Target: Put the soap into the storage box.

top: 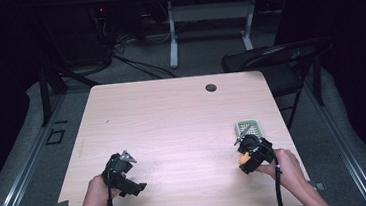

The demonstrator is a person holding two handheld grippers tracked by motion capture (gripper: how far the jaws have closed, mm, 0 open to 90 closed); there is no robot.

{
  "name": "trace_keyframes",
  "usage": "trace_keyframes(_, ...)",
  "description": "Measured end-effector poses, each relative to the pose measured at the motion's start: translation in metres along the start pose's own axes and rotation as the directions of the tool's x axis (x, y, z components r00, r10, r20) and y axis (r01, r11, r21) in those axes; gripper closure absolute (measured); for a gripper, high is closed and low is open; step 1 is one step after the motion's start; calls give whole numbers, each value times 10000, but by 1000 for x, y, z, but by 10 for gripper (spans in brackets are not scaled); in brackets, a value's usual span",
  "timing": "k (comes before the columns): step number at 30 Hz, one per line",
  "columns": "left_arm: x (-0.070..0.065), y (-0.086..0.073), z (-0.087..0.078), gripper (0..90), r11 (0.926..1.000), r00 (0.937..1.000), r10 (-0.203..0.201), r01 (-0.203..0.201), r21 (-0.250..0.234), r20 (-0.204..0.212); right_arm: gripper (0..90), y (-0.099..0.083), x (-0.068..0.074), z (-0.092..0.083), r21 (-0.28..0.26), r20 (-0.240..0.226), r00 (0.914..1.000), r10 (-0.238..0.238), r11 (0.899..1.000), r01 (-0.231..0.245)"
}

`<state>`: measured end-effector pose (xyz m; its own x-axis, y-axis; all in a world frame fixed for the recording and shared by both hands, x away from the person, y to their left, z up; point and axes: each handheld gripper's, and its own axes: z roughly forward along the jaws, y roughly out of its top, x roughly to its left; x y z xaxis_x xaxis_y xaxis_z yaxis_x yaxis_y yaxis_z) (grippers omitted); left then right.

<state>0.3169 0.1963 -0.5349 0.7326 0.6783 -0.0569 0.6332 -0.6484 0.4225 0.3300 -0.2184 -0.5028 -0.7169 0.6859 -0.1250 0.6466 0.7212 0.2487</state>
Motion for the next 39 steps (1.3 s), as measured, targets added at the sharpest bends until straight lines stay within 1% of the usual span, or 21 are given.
trace_keyframes(2,0,0,0,39,10000,10000,4,-4,7,-5,266,0,-2,-2,58,112,9999,20,10000,-21)
trace_keyframes(5,0,0,0,39,10000,10000,-3,3,3,-5,266,-1,-5,-3,-46,49,9999,129,9999,-129)
trace_keyframes(6,0,0,0,39,10000,10000,-4,4,17,-8,266,-2,-7,-5,-40,160,9998,126,9999,-126)
trace_keyframes(7,0,0,0,39,10000,10000,-6,6,17,-11,266,-2,-8,-5,-99,65,9998,191,9998,-190)
trace_keyframes(8,0,0,0,39,10000,10000,-6,6,17,-11,267,-1,-9,-6,-66,171,9997,167,9998,-166)
trace_keyframes(10,0,0,0,39,10000,10000,-5,5,19,-9,267,-1,-11,-6,-280,87,9993,368,9989,-365)
trace_keyframes(11,0,0,0,39,10000,10000,-3,3,5,-23,266,1,-13,-8,-100,234,9994,253,9996,-251)
trace_keyframes(16,0,0,0,39,10000,10000,-1,1,19,-22,267,4,-19,-7,-309,189,9987,464,9985,-458)
trace_keyframes(17,0,0,0,39,10000,10000,1,-1,10,-10,266,5,-21,-8,-203,130,9991,414,9989,-412)
trace_keyframes(18,0,1,0,39,10000,10000,3,-3,9,-8,266,5,-22,-9,-146,280,9987,418,9990,-414)
trace_keyframes(20,0,1,0,39,10000,10000,3,-3,0,-8,267,5,-24,-8,-352,197,9980,597,9976,-590)
trace_keyframes(22,0,1,0,39,10000,10000,4,-4,-2,-13,267,5,-25,-8,-366,186,9977,658,9972,-651)
trace_keyframes(23,0,1,0,39,10000,10000,-1,1,-12,-4,267,5,-29,-10,-297,304,9972,683,9973,-674)
trace_keyframes(24,0,1,0,39,10000,10000,6,-6,-6,-7,266,5,-30,-10,-394,237,9968,769,9963,-759)
trace_keyframes(25,0,1,0,39,10000,10000,6,-6,-6,-7,266,5,-30,-10,-394,237,9968,769,9963,-759)
trace_keyframes(26,0,2,1,39,10000,10000,63,-63,10,-1,267,6,-35,-11,-248,273,9969,732,9971,-725)
trace_keyframes(31,0,2,1,39,10000,10000,64,-64,5,12,267,6,-43,-11,-408,189,9943,1051,9937,-1043)
trace_keyframes(34,0,3,1,39,10000,10000,60,-60,-2,26,266,7,-46,-12,-250,251,9947,1002,9947,-996)
trace_keyframes(36,0,3,2,39,10000,10000,62,-62,11,27,266,7,-48,-10,-396,254,9928,1174,9924,-1163)
trace_keyframes(38,0,4,2,39,10000,10000,76,-76,30,29,267,9,-52,-10,-351,202,9919,1254,9916,-1247)
trace_keyframes(39,0,4,2,39,10000,10000,75,-75,23,35,266,10,-54,-10,-231,281,9931,1135,9933,-1129)
